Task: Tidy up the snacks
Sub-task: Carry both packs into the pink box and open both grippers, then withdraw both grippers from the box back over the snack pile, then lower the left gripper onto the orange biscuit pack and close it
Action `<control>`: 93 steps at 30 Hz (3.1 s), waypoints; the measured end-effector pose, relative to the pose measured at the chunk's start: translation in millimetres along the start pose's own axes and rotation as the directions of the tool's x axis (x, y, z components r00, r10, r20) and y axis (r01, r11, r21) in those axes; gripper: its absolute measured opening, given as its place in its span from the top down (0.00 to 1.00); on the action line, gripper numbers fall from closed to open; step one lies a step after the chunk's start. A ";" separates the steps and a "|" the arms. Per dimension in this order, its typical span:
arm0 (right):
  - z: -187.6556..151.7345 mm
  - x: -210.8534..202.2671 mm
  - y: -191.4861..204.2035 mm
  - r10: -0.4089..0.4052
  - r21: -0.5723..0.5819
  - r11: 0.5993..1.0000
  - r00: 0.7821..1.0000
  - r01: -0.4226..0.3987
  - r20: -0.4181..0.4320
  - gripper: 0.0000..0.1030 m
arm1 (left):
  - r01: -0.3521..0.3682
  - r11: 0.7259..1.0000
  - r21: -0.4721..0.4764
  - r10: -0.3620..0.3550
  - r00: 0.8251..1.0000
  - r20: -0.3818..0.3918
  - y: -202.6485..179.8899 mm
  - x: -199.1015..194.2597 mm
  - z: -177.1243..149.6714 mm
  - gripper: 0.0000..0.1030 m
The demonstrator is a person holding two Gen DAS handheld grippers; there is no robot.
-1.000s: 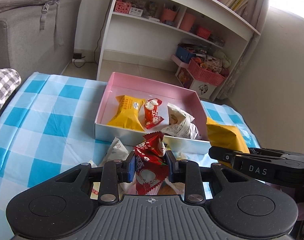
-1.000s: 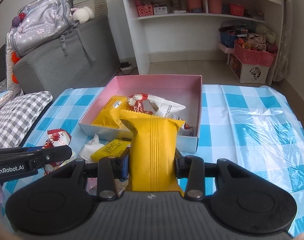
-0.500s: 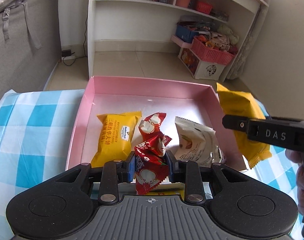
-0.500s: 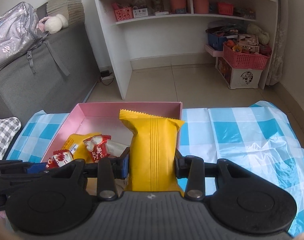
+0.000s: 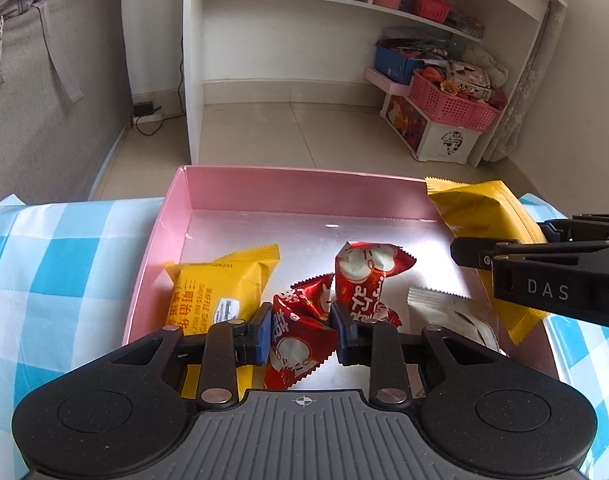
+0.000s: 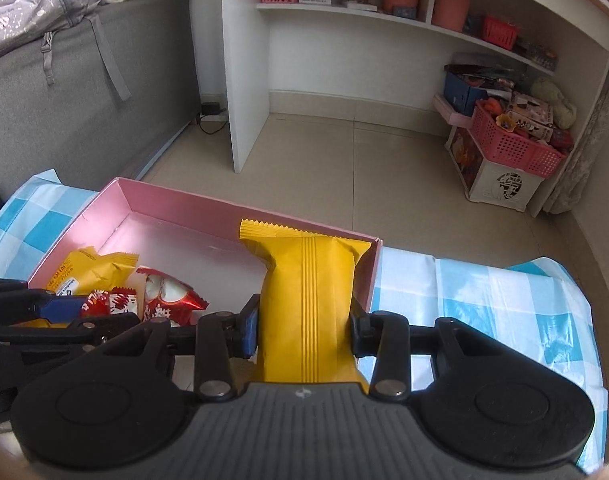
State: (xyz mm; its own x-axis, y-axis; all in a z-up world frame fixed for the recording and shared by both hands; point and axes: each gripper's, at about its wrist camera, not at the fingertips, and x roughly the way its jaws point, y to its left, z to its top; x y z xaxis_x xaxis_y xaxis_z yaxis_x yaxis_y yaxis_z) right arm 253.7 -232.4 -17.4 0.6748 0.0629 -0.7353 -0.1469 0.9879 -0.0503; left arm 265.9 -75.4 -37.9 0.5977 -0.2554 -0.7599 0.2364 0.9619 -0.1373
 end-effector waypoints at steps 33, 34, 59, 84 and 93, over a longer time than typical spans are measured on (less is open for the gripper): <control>-8.8 -76.9 4.7 0.040 0.112 0.993 0.998 -0.044 0.046 0.18 | 0.057 0.998 0.009 -0.057 0.998 0.026 11.4 -85.8 -12.6 0.24; -11.2 -80.8 6.1 0.044 0.116 0.992 0.998 -0.050 0.047 0.18 | 0.055 0.998 0.009 -0.055 0.998 0.023 12.4 -90.7 -16.0 0.23; -76.8 -134.9 56.4 0.092 0.029 0.995 0.993 -0.094 0.077 0.04 | -0.024 0.995 0.098 0.023 1.000 0.015 38.8 -175.1 -115.7 0.08; -139.7 -108.8 68.7 0.144 -0.047 0.988 0.989 -0.145 -0.024 0.01 | -0.021 0.995 0.102 0.027 0.998 -0.055 94.9 -170.2 -169.0 0.06; -129.3 -103.8 65.2 0.166 0.081 0.983 0.986 -0.166 0.008 0.01 | 0.035 0.997 0.075 -0.029 0.997 -0.074 95.1 -162.3 -169.9 0.08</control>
State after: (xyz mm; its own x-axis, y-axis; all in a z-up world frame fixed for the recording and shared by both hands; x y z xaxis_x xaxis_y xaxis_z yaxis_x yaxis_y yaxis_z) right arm 80.5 -193.0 -31.7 0.6469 0.2275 -0.7278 -0.1980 0.9718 0.1277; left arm 61.2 74.1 -35.6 0.5320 -0.2754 -0.8008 0.3141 0.9424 -0.1154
